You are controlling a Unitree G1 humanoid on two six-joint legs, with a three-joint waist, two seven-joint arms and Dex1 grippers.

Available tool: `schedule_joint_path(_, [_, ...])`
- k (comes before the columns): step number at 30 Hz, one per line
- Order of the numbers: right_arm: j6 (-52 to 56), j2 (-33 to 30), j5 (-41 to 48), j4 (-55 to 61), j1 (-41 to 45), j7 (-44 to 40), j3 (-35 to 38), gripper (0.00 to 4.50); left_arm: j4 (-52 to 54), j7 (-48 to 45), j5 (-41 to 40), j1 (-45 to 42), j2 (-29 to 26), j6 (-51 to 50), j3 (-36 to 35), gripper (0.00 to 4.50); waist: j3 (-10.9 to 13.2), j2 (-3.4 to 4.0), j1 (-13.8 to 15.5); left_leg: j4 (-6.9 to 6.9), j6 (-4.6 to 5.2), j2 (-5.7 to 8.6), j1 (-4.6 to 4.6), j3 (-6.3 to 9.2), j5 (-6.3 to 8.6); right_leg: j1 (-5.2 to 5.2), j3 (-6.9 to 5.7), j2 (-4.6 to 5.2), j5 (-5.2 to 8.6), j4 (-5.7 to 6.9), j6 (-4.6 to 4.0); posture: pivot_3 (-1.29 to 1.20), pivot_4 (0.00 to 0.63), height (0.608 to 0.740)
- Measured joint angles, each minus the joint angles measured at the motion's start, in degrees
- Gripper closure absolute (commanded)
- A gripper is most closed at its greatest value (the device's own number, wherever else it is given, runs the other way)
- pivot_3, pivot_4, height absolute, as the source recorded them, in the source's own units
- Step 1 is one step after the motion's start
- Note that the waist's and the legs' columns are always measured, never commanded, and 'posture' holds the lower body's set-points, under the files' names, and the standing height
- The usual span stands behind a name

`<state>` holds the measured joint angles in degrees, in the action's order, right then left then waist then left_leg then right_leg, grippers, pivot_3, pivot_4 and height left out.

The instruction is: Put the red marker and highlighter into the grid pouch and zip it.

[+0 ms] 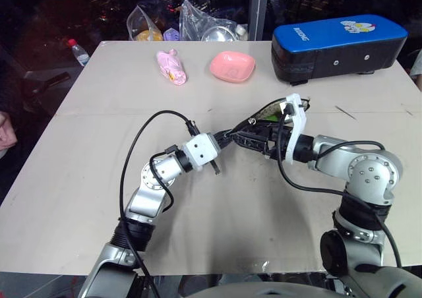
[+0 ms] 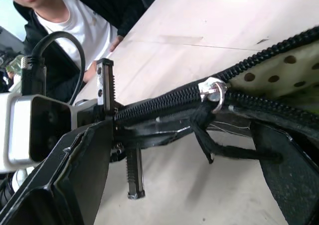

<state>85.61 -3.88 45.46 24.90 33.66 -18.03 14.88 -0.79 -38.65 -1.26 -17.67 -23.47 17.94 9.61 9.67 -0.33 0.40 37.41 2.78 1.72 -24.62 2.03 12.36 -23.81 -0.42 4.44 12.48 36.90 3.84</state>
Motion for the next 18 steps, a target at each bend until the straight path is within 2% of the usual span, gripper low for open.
schedule_joint_path(2, [0.0,0.6,0.0,0.0,0.0,1.2,0.1,1.82,0.0,0.0,0.0,0.0,0.0,0.0,0.0,4.5,0.0,0.0,-0.1,0.0,0.0,0.0,0.0,0.0,0.0,0.0,0.0,0.0,0.0,0.0,0.0,0.0,0.15,0.726])
schedule_joint_path(3, [0.0,1.3,0.1,-0.1,0.0,2.1,0.2,2.58,0.0,0.1,0.0,0.2,0.0,0.1,0.0,4.5,0.0,0.0,-0.2,0.0,0.0,0.0,0.0,0.0,0.0,0.0,0.0,0.0,0.0,0.0,0.0,0.0,0.15,0.726])
schedule_joint_path(4, [0.0,1.4,0.2,-0.1,0.0,2.2,0.2,2.83,0.0,0.1,0.0,0.2,0.0,0.1,0.0,4.5,0.0,0.0,-0.2,0.0,0.0,0.0,0.0,0.0,0.0,0.0,0.0,0.0,0.0,0.0,0.0,0.0,0.15,0.726])
schedule_joint_path(5, [0.0,1.8,0.4,-0.1,0.0,2.3,0.2,3.39,-0.1,0.1,0.1,0.3,0.0,0.1,0.0,4.5,0.0,0.0,-0.3,0.0,0.0,0.0,0.0,0.01,0.0,0.0,0.0,-0.01,0.0,0.0,0.0,0.0,0.15,0.726])
schedule_joint_path(8, [-0.1,2.3,0.9,-0.1,0.0,3.1,0.3,4.47,-0.1,0.2,0.1,0.6,0.0,0.1,0.0,4.5,0.0,0.0,-0.7,0.0,0.0,0.0,0.0,0.02,0.0,0.0,0.0,-0.02,0.0,0.01,0.0,0.0,0.15,0.726])
schedule_joint_path(18, [-0.3,0.3,1.6,-0.1,-0.1,4.8,2.4,4.47,-0.1,0.2,0.1,0.7,0.0,0.4,-0.1,4.5,0.0,0.0,-1.1,-0.01,0.0,-0.01,0.01,0.02,0.0,0.0,0.01,-0.04,0.0,0.03,0.0,0.0,0.15,0.726])
